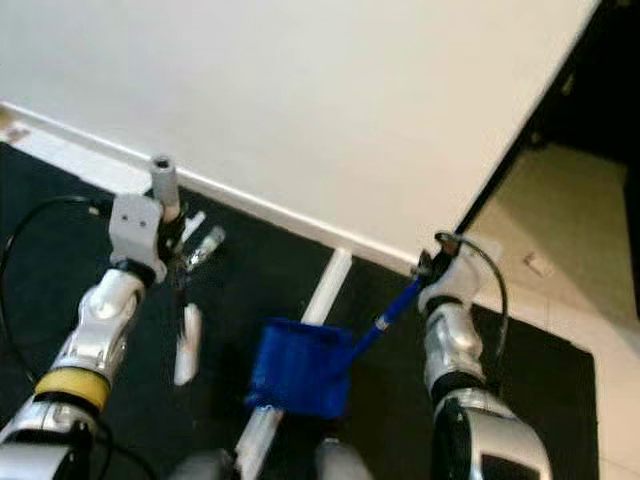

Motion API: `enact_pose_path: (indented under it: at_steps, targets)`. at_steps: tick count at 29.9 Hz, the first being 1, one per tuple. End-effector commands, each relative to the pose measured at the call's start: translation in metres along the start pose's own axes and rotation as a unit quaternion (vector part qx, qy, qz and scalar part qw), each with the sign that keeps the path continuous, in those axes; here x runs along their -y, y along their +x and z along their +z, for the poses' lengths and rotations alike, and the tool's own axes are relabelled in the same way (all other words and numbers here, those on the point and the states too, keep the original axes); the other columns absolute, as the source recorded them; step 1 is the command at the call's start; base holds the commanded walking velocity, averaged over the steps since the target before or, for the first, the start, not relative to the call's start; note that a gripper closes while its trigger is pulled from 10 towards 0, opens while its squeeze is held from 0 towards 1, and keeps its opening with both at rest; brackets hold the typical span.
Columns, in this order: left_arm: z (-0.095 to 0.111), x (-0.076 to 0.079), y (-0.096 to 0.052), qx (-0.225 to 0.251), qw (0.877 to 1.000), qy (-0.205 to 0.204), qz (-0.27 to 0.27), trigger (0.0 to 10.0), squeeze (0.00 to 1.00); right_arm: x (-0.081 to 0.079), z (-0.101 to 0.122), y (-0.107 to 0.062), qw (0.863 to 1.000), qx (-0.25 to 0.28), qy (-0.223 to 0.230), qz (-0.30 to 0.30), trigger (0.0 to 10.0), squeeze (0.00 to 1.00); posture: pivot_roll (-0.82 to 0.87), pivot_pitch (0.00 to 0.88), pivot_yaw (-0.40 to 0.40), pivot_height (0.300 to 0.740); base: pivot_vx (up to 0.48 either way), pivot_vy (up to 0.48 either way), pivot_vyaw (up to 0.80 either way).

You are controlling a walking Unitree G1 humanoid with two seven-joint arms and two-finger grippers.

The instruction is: Sweep floor

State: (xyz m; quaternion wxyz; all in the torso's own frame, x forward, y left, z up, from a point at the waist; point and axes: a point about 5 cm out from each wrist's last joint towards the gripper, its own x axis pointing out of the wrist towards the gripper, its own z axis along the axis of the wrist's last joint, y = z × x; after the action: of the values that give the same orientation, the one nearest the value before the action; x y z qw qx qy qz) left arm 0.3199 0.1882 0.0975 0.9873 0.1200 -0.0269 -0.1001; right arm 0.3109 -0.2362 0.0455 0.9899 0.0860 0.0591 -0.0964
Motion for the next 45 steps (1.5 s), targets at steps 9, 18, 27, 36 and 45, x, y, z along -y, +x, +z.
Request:
enact_pose_path:
  at_steps: [9, 18, 27, 36, 45]
  targets:
    - [0.003, -0.003, -0.001, 0.007, 1.0, 0.004, -0.001, 10.0, 0.0, -0.005, 0.004, 0.001, 1.0, 0.018, 0.019, -0.006, 10.0, 0.0, 0.13, 0.0, -0.059, 0.74, 0.462, 0.027, 0.0]
    - [0.003, -0.004, -0.001, 0.003, 1.0, -0.001, -0.005, 10.0, 0.0, -0.001, 0.001, -0.001, 0.999, 0.018, 0.025, -0.017, 10.0, 0.0, 0.13, 0.0, -0.051, 0.74, 0.293, 0.348, 0.0]
    - [0.004, -0.003, 0.0, 0.0, 1.0, -0.003, -0.007, 10.0, 0.0, 0.001, -0.001, -0.003, 0.999, 0.019, 0.027, -0.023, 10.0, 0.0, 0.13, 0.0, -0.048, 0.74, 0.0, 0.46, 0.0]
    - [0.004, -0.002, 0.002, -0.001, 1.0, -0.003, -0.009, 10.0, 0.0, 0.002, -0.001, -0.003, 0.999, 0.019, 0.029, -0.027, 10.0, 0.0, 0.13, 0.0, -0.048, 0.74, 0.0, 0.48, 0.0]
    - [0.002, -0.001, 0.002, -0.007, 1.0, -0.005, -0.01, 10.0, 0.0, 0.006, -0.003, -0.006, 0.999, 0.019, 0.031, -0.035, 10.0, 0.0, 0.12, 0.0, -0.044, 0.74, 0.0, 0.427, 0.0]
